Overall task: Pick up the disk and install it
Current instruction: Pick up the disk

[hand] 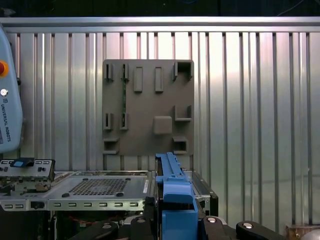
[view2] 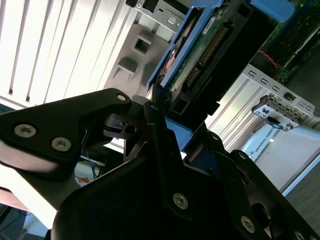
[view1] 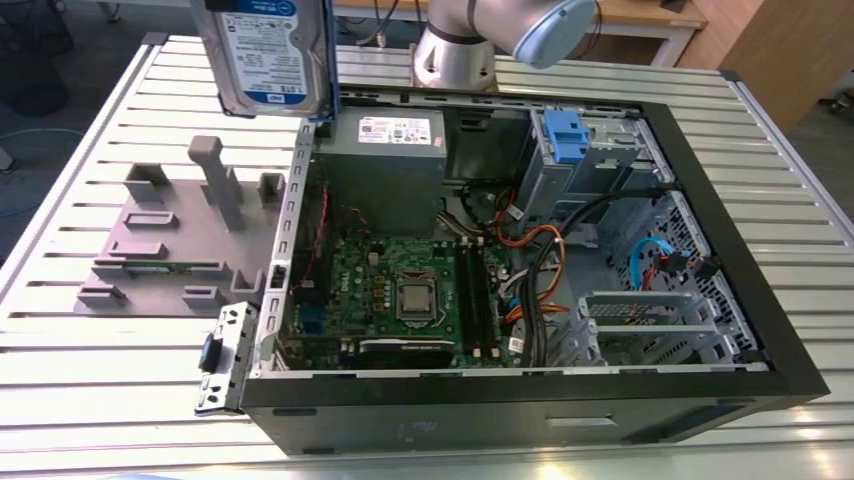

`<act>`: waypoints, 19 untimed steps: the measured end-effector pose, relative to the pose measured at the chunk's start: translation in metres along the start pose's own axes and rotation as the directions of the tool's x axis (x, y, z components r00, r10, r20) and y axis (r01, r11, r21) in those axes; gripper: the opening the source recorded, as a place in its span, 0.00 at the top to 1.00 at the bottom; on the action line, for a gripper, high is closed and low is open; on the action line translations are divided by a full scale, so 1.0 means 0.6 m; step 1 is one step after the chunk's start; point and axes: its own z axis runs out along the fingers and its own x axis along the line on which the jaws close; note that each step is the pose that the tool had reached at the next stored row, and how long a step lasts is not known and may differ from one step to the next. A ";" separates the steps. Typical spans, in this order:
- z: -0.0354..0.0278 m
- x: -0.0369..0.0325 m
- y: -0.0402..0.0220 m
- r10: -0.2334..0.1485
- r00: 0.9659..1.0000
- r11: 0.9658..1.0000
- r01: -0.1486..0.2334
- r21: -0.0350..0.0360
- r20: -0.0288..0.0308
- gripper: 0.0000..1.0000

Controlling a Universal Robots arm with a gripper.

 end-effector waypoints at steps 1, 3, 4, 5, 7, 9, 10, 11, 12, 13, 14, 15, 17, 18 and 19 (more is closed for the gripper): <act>0.000 0.000 -0.001 0.000 1.000 1.000 0.000 0.000 0.000 0.63; 0.000 0.000 -0.002 0.000 1.000 1.000 0.000 0.000 0.000 0.63; 0.000 0.000 -0.003 0.000 1.000 1.000 0.000 0.000 0.000 0.63; 0.000 0.000 -0.004 0.000 1.000 1.000 0.000 0.000 0.000 0.63; 0.000 0.000 -0.006 0.000 1.000 1.000 0.000 0.000 0.000 0.63; 0.000 0.000 -0.008 0.000 1.000 1.000 0.000 0.000 0.000 0.63; 0.000 0.000 -0.008 0.000 1.000 1.000 0.000 0.000 0.000 0.63; 0.000 0.000 -0.009 0.000 1.000 1.000 0.000 0.000 0.000 0.63; 0.000 0.000 -0.010 0.000 1.000 1.000 0.000 0.000 0.000 0.63; 0.000 0.000 -0.011 0.000 1.000 1.000 0.000 0.000 0.000 0.63; 0.000 0.000 -0.012 0.000 1.000 1.000 0.000 0.000 0.000 0.63; 0.000 0.000 -0.012 0.000 1.000 1.000 0.000 0.000 0.000 0.63; 0.000 0.000 -0.014 0.000 1.000 1.000 0.000 0.000 0.000 0.63; 0.000 0.000 -0.015 0.000 1.000 1.000 0.000 0.000 0.000 0.63; 0.000 0.000 -0.016 0.000 1.000 1.000 0.000 0.000 0.000 0.63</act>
